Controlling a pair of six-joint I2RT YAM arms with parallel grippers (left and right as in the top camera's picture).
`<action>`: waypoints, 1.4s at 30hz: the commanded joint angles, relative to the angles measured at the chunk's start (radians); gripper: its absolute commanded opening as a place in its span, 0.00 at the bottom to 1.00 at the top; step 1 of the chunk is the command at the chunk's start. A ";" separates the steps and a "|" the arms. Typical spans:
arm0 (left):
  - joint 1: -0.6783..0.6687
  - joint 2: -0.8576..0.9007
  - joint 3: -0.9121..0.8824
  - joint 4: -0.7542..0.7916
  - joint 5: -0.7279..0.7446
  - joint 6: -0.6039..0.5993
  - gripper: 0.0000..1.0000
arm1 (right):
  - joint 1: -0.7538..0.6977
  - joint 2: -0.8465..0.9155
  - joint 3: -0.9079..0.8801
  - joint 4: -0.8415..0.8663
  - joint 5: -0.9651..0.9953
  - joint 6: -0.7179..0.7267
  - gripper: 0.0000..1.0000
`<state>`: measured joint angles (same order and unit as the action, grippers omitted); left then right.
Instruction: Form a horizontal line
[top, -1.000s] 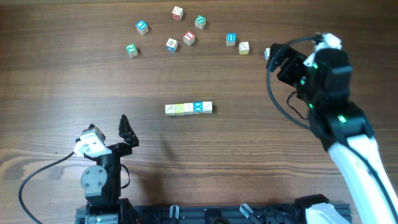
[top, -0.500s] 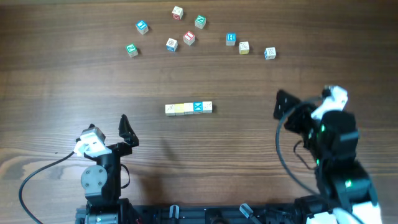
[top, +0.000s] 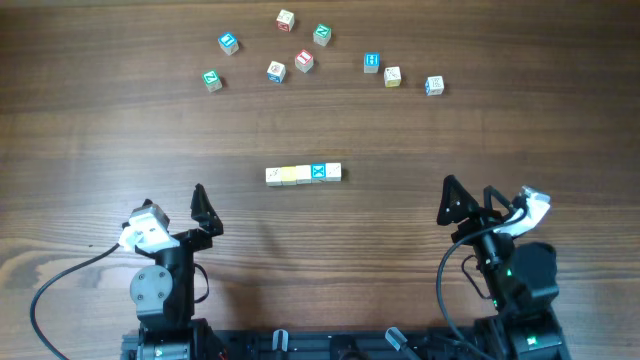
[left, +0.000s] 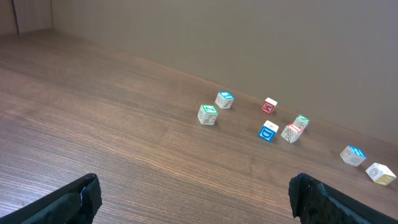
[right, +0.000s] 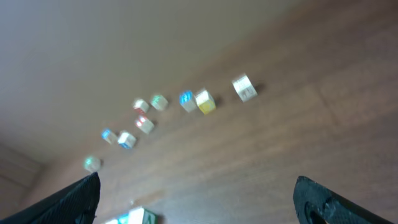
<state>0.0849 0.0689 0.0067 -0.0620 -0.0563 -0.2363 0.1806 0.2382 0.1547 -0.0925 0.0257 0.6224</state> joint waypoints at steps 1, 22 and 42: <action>-0.004 -0.003 -0.001 -0.003 -0.016 0.024 1.00 | 0.001 -0.086 -0.045 0.078 0.007 -0.017 1.00; -0.003 -0.003 -0.001 -0.003 -0.016 0.024 1.00 | -0.194 -0.234 -0.150 0.103 0.000 -0.013 1.00; -0.004 -0.003 -0.001 -0.003 -0.016 0.024 1.00 | -0.184 -0.233 -0.150 0.099 -0.122 -0.498 1.00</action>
<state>0.0849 0.0689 0.0067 -0.0620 -0.0589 -0.2363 -0.0074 0.0193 0.0063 0.0048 -0.0330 0.2863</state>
